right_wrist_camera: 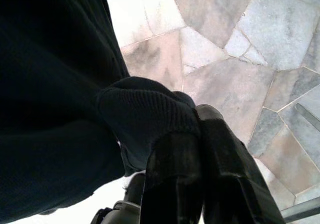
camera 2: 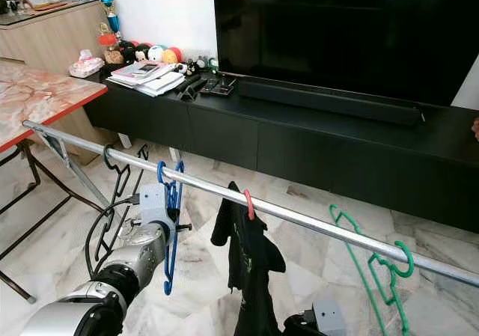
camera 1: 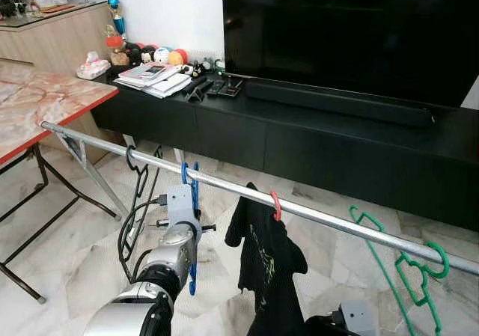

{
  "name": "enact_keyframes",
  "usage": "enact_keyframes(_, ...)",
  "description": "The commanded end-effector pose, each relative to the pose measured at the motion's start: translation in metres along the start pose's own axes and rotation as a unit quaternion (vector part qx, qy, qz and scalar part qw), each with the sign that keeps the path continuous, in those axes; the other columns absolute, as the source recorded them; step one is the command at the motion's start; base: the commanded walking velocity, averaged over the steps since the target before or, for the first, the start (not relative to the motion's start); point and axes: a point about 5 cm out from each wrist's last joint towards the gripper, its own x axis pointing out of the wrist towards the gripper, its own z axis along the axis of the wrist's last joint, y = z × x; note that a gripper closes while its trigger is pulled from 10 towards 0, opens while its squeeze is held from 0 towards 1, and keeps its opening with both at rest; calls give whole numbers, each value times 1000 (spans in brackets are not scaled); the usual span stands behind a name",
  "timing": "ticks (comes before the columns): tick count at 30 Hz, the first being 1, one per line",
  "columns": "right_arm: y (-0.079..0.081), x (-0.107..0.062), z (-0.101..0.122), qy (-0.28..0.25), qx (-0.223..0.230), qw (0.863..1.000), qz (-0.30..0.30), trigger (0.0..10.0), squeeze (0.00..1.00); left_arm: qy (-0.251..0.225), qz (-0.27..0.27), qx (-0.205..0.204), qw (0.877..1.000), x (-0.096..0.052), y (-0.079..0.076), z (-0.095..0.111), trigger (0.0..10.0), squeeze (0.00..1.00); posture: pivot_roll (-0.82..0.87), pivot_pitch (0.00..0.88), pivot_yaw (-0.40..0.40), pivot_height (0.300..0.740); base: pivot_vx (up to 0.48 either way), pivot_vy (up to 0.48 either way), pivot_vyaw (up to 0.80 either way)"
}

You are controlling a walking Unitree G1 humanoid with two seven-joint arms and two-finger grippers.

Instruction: Hang hanger

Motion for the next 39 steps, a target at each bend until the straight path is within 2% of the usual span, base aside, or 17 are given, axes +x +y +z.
enact_keyframes(1, 1, 1, 3, -6, -2, 1000, 2, 10000, 0, -1, -3, 0, 1000, 1, -2, 3, 0, 0, 42, 0, 0, 740, 0, 0, 0)
enact_keyframes(11, 1, 1, 3, -5, -3, 1000, 5, 10000, 0, -3, -9, 4, 1000, 0, 1, -2, 0, 0, 45, 0, -1, 740, 0, 0, 0)
enact_keyframes(15, 1, 1, 3, -5, -3, 1000, 5, 10000, 0, -41, -17, 32, 999, -1, 3, 6, 0, 0, 48, 0, 0, 740, 0, 0, 0)
enact_keyframes(17, 1, 1, 2, -4, -3, 1000, 5, 10000, 0, -45, -18, 34, 998, -1, 3, 7, 0, 0, 49, 0, 0, 740, 0, 0, 0)
enact_keyframes(19, 1, 0, 2, -4, -3, 1000, 6, 10000, 0, -77, -27, 71, 994, -4, 6, 10, 0, 0, 52, 0, -1, 740, 0, 0, 0)
enact_keyframes(22, 1, 0, 1, -3, -3, 1000, 6, 10000, 0, -92, -37, 88, 991, -6, 8, 10, 0, 0, 59, 0, 0, 740, 0, 0, 0)
enact_keyframes(24, 1, 0, 1, -3, -4, 1000, 7, 10000, 0, -111, -52, 121, 985, -10, 12, 9, 0, 0, 60, 0, 0, 740, 0, 0, 0)
enact_keyframes(26, 1, 0, 1, -2, -3, 1000, 7, 10000, 0, -114, -58, 131, 983, -12, 14, 7, 0, 0, 66, 0, 1, 740, 0, 0, 0)
enact_keyframes(27, 1, 0, 0, -2, -3, 1000, 7, 10000, 0, -119, -69, 159, 978, -16, 19, 1, 0, 0, 67, 0, 2, 740, 0, 0, 0)
enact_keyframes(32, 1, 0, 0, 0, -5, 1000, 7, 10000, 0, -111, -86, 205, 969, -27, 39, -22, 196, 0, 71, 0, 2, 740, 0, 0, 0)
enact_keyframes(34, 0, 0, -1, 1, -5, 1000, 6, 10000, 0, -101, -95, 224, 965, -35, 50, -37, 1686, 0, 74, 0, 1, 740, 0, 0, 0)
enact_keyframes(35, 0, 0, -1, 1, -5, 1000, 6, 10000, 0, -99, -96, 225, 965, -37, 51, -39, 3412, 0, 76, 0, 0, 740, 0, 0, 0)
enact_keyframes(36, 0, 0, -1, 1, -5, 1000, 6, 10000, 0, -94, -95, 220, 966, -39, 54, -43, 3412, 0, 76, 0, 0, 740, 0, 0, 0)
enact_keyframes(37, -1, 0, -1, 2, -6, 1000, 6, 10000, 0, -84, -95, 220, 967, -45, 62, -54, 6039, 0, 77, 0, 0, 740, 0, 0, 0)
enact_keyframes(38, -1, 0, -1, 2, -6, 1000, 6, 10000, 0, -81, -95, 220, 968, -47, 65, -58, 6039, 0, 77, 0, 0, 740, 0, 0, 0)
enact_keyframes(39, -1, 0, -1, 3, -6, 1000, 5, 10000, 0, -75, -94, 215, 969, -48, 67, -62, 9647, 0, 81, 0, -1, 740, 0, 0, 0)
